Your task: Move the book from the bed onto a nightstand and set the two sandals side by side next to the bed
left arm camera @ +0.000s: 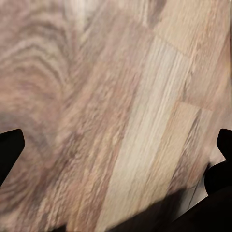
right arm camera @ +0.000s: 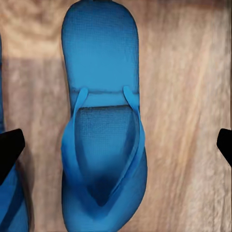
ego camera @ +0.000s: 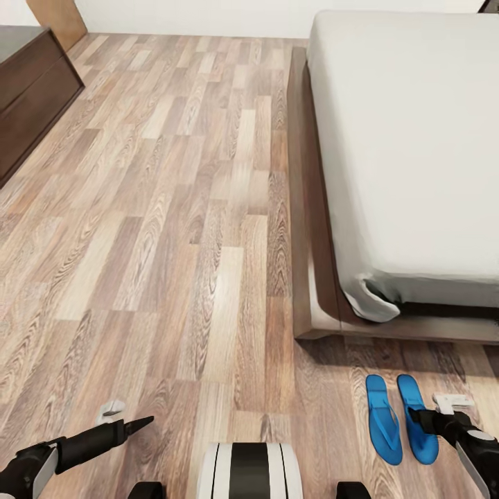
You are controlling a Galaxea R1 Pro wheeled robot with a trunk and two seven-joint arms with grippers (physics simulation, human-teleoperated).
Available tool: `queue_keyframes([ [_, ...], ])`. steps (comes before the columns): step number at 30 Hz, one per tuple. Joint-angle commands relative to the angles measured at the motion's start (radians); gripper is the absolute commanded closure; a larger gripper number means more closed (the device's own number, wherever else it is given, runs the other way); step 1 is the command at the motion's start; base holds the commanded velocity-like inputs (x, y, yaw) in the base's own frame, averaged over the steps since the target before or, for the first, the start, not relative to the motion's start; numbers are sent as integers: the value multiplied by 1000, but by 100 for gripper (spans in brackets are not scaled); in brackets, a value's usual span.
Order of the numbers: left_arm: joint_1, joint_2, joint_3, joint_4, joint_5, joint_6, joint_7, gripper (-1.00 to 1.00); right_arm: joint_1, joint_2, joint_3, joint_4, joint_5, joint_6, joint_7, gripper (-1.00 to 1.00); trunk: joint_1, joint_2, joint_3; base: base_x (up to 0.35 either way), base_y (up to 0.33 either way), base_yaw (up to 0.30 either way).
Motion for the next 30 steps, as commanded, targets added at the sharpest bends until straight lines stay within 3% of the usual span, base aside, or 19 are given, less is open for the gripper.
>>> queue_keyframes([
  [1,-1,-1,8,-1,-6,10,-3,-100,0,-1,-5,-8,-3,7,26,-100,-1,0,3,0,0,0],
  [4,-1,-1,7,0,-7,10,7,-100,0,-6,-8,-13,-16,8,126,-100,-2,1,15,0,0,0],
  [5,-1,-5,7,0,-7,9,11,-100,0,-8,-9,-11,-27,8,190,-100,-2,1,19,0,0,0],
  [9,-1,-23,7,1,-11,8,18,-100,2,-24,-16,46,-111,7,550,-100,-4,2,34,0,0,0],
  [11,-1,-24,7,1,-11,7,27,-100,3,-55,-17,106,-125,7,642,-100,-5,2,42,0,0,0],
  [13,-1,-25,7,8,-12,4,44,-100,3,-107,-17,212,-143,1,742,-100,-6,3,50,0,0,0],
  [15,-1,-25,7,57,-14,-25,61,-100,3,-138,-18,325,-184,-8,814,-100,-7,3,58,0,0,0],
  [19,-1,-23,7,133,-14,-120,69,-100,3,-154,-17,454,-263,-78,855,-100,-9,4,73,0,0,0],
  [22,-1,-35,7,153,-12,-153,72,-100,3,-157,-17,525,-295,-139,860,-100,-10,5,85,0,0,0],
  [30,-1,-48,8,160,-12,-164,73,-100,3,-156,-16,555,-307,-170,857,-100,-14,7,116,0,0,0],
])
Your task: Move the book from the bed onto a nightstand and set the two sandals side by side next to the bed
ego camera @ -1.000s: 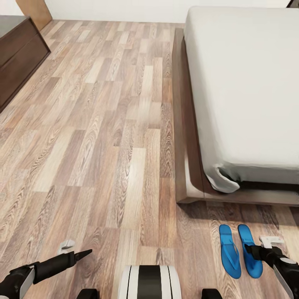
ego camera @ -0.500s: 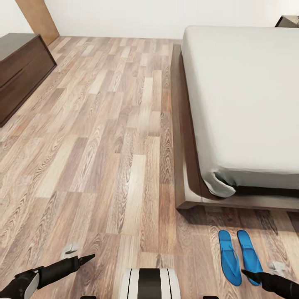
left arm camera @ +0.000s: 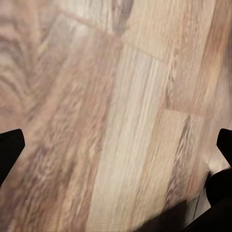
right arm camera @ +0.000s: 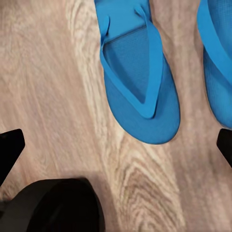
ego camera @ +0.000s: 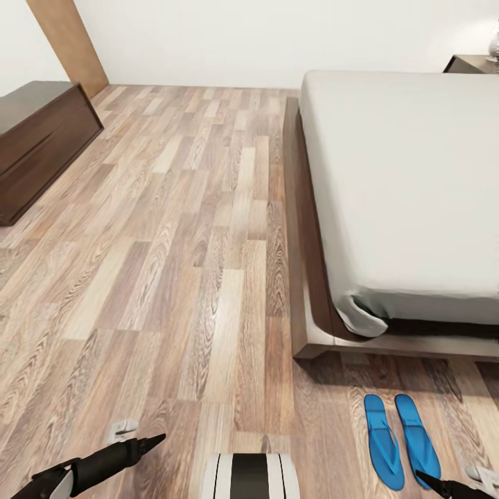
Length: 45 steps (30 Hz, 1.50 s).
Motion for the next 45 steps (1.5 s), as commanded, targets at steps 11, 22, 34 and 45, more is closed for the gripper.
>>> queue_keyframes([
  [11,0,2,9,0,-3,10,-4,-100,-1,4,-5,2,5,-5,-4,-100,-5,2,42,0,0,0],
  [22,0,-1,8,1,-3,10,-3,-100,-1,4,-5,2,5,-7,-5,-100,-10,5,85,0,0,0],
  [34,0,-3,8,1,-3,10,-4,-100,-1,5,-5,2,5,-7,-5,-100,-15,8,131,0,0,0],
  [45,0,-3,8,1,-3,10,-4,-100,-1,4,-5,2,5,-7,-5,-100,-20,10,174,0,0,0],
])
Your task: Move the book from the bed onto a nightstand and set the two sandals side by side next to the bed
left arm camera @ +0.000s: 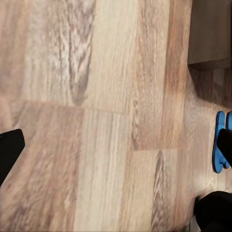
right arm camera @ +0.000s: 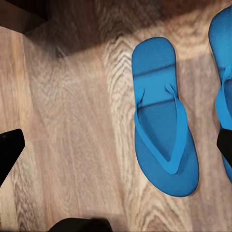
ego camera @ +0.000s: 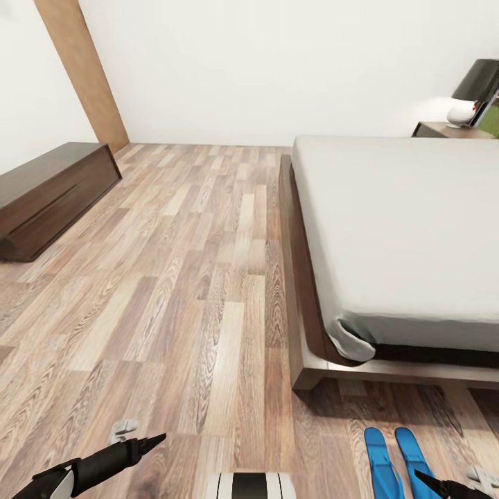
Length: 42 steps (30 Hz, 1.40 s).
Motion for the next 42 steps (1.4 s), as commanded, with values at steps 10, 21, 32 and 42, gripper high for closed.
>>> queue_keyframes([
  [10,0,0,8,-1,-6,10,-5,-100,-1,1,-5,1,5,-3,3,-100,-5,2,38,0,0,0],
  [21,0,0,8,-1,-6,10,-6,-100,-1,1,-5,1,5,-3,3,-100,-10,5,81,0,0,0],
  [32,0,2,9,-1,-6,10,-6,-100,-1,1,-5,1,6,-3,3,-100,-15,7,123,0,0,0],
  [42,0,2,8,-1,-6,10,-4,-100,-1,1,-5,1,6,-3,3,-100,-19,10,162,0,0,0],
])
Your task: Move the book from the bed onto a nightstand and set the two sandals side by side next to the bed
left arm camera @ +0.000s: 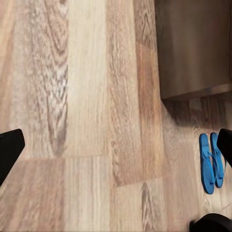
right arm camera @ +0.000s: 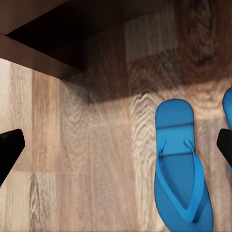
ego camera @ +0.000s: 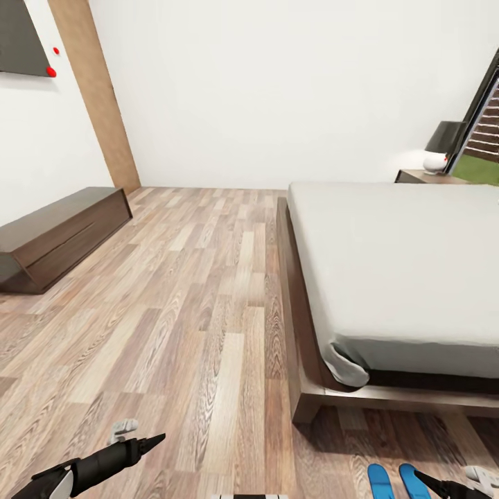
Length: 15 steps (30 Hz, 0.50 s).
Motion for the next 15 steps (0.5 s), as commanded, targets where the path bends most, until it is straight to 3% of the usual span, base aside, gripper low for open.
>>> queue_keyframes([
  [1,0,-1,8,-1,-6,10,-5,-100,-1,0,-5,1,5,-3,3,-100,-1,0,3,0,0,0],
  [12,0,-2,8,-1,-6,10,-5,-100,-1,0,-4,1,5,-3,3,-100,-6,3,46,0,0,0],
  [15,0,-2,8,-1,-6,10,-5,-100,-1,0,-4,1,5,-3,3,-100,-17,24,55,0,0,0],
])
